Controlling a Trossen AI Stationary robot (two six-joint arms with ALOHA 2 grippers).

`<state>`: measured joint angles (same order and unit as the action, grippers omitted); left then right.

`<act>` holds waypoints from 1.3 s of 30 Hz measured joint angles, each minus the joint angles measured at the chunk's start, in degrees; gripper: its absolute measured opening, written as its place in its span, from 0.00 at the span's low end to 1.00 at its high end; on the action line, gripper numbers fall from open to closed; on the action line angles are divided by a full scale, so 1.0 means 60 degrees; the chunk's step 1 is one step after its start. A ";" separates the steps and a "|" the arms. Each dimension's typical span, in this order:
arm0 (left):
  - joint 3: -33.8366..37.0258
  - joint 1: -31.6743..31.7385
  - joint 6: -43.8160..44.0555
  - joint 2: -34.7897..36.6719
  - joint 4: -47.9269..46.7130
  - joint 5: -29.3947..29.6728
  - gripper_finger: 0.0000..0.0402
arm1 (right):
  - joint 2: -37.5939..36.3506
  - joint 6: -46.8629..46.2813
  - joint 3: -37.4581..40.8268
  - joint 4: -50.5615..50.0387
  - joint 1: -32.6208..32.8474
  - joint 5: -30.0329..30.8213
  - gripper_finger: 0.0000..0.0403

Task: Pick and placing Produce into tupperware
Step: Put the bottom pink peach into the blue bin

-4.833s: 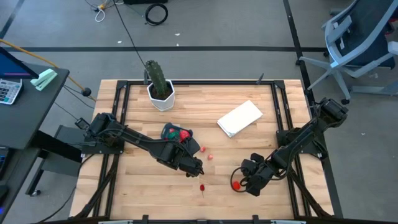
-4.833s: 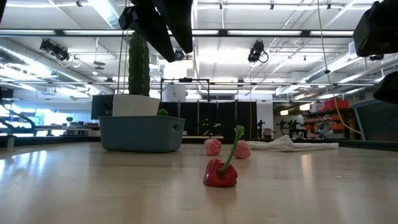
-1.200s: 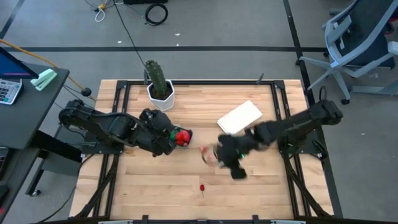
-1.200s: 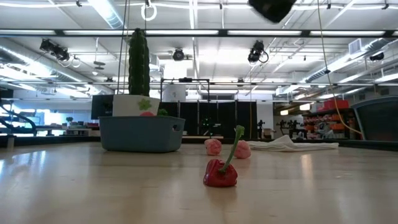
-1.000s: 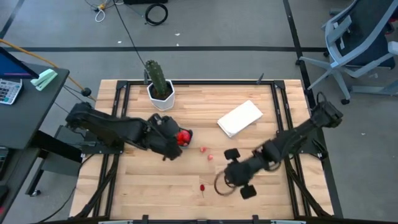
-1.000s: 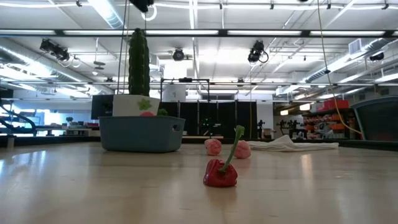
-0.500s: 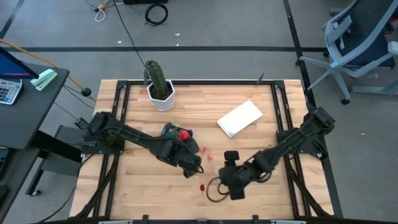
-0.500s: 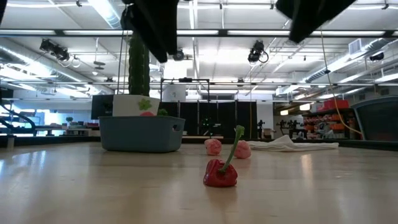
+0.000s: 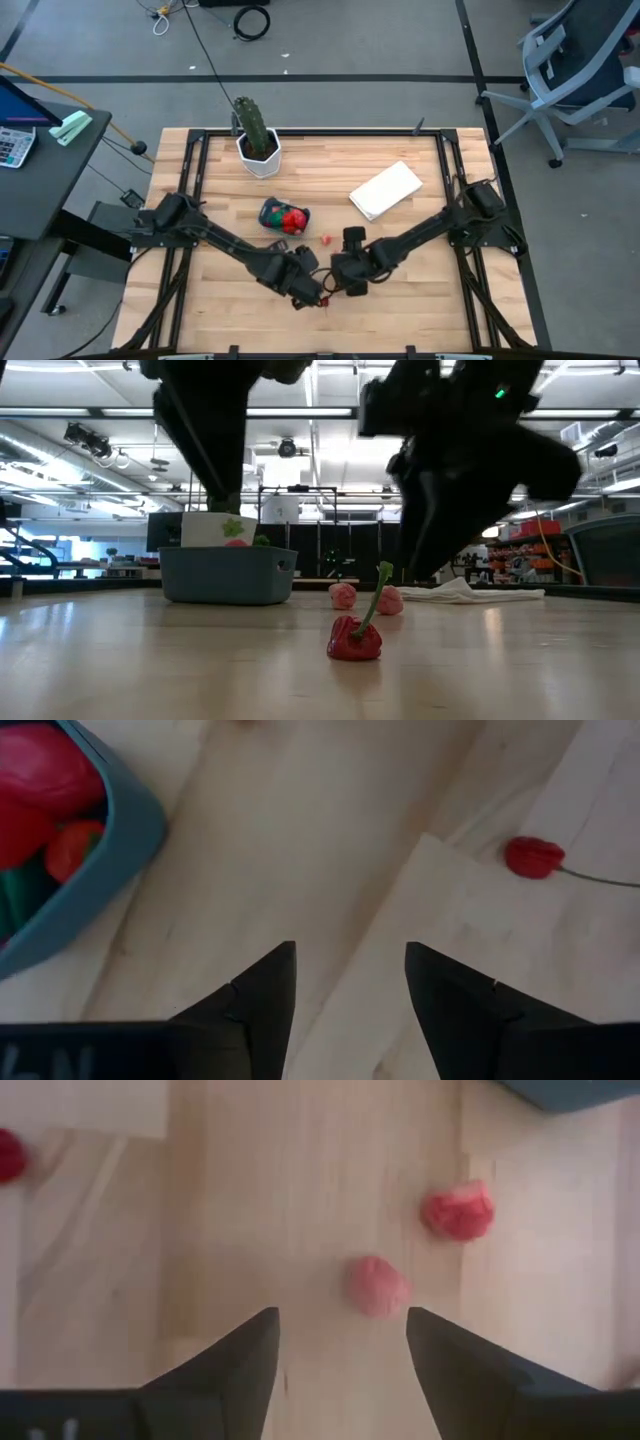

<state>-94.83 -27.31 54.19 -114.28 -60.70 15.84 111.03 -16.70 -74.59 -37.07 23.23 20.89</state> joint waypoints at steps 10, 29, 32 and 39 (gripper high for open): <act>0.0000 -0.0575 0.0897 0.0004 -0.0733 0.0022 0.46 | 0.0627 0.0781 -0.0004 0.0465 -0.1082 -0.0556 0.55; -0.0126 -0.0991 0.2653 0.0744 -0.4844 0.0945 0.43 | -0.1360 0.1629 0.0010 0.0487 -0.2008 -0.1655 0.14; -0.0107 -0.1019 0.2844 0.1294 -0.4712 0.2067 0.44 | -0.2280 0.2082 0.0009 0.1108 -0.2182 -0.1214 0.13; -0.0091 -0.0918 0.3300 0.2661 -0.4907 0.3182 0.43 | -0.2741 0.3966 -0.0007 0.3828 -0.3059 -0.3638 0.07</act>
<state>-95.37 -32.82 74.00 -98.31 -90.14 34.93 94.58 7.09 -74.63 -14.11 4.88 -0.93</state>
